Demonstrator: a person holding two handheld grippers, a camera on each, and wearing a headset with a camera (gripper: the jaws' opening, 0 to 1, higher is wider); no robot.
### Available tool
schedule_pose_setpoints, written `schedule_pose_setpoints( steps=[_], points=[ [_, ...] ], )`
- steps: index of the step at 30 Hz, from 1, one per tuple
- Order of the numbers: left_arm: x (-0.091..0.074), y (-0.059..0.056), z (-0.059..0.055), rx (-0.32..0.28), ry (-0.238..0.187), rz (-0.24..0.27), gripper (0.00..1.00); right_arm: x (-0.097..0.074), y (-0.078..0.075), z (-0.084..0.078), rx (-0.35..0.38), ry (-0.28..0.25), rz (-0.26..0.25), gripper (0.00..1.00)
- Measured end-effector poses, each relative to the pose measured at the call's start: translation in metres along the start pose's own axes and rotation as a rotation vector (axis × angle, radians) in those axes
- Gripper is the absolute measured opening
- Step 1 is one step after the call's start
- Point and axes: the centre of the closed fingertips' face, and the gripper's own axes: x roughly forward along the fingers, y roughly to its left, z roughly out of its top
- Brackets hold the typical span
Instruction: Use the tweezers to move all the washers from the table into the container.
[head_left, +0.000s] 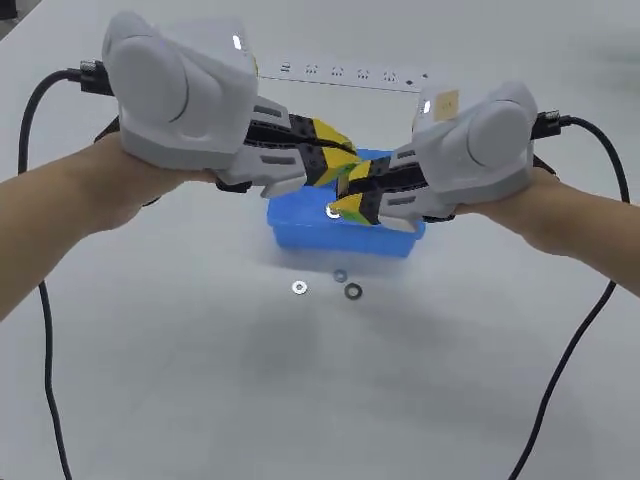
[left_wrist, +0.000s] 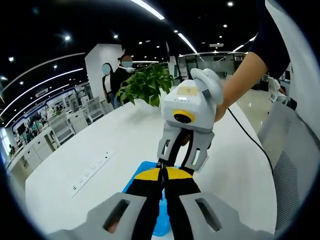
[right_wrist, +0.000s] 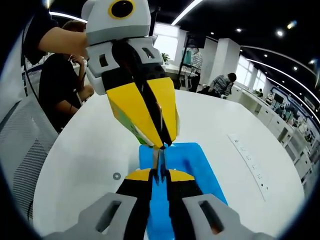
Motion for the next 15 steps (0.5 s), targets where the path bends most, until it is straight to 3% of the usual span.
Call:
schedule_pose_setpoints(
  steps=[8, 15],
  points=[
    [-0.006, 0.002, 0.004, 0.011, 0.007, 0.016, 0.05, -0.009, -0.004, 0.002, 0.048, 0.003, -0.030, 0.21],
    [-0.018, 0.000, 0.013, 0.006, -0.010, 0.042, 0.05, -0.020, 0.001, -0.006, 0.057, 0.035, -0.055, 0.32]
  ],
)
